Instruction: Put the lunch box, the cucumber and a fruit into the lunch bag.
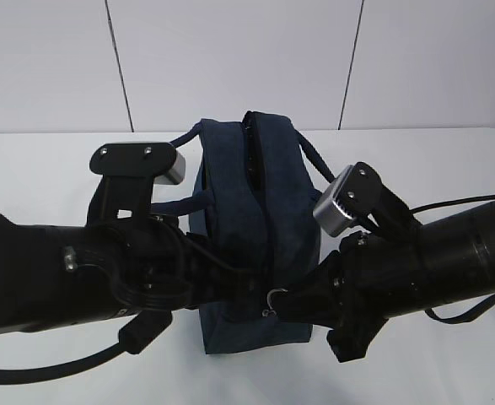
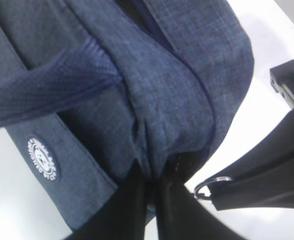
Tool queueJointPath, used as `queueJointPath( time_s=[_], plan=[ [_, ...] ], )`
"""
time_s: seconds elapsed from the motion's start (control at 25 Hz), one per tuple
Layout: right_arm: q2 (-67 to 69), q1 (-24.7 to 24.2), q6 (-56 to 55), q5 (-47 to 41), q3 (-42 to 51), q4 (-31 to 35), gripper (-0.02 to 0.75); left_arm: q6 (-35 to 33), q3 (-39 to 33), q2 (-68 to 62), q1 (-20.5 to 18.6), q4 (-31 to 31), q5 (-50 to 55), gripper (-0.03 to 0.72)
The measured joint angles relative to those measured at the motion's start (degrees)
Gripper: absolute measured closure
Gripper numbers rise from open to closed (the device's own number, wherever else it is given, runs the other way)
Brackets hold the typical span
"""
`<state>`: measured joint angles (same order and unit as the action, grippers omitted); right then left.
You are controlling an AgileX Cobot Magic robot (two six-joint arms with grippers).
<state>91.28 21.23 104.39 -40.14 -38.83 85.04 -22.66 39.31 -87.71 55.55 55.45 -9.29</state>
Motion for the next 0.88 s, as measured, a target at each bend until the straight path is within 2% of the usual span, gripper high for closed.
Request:
queueJointPath(
  time_s=[0.88],
  plan=[
    [-3.3,0.0,-3.4,0.3,-1.7,-1.0,0.751,0.0,0.0,-0.1,0.0,0.0,-0.1,0.686]
  ],
)
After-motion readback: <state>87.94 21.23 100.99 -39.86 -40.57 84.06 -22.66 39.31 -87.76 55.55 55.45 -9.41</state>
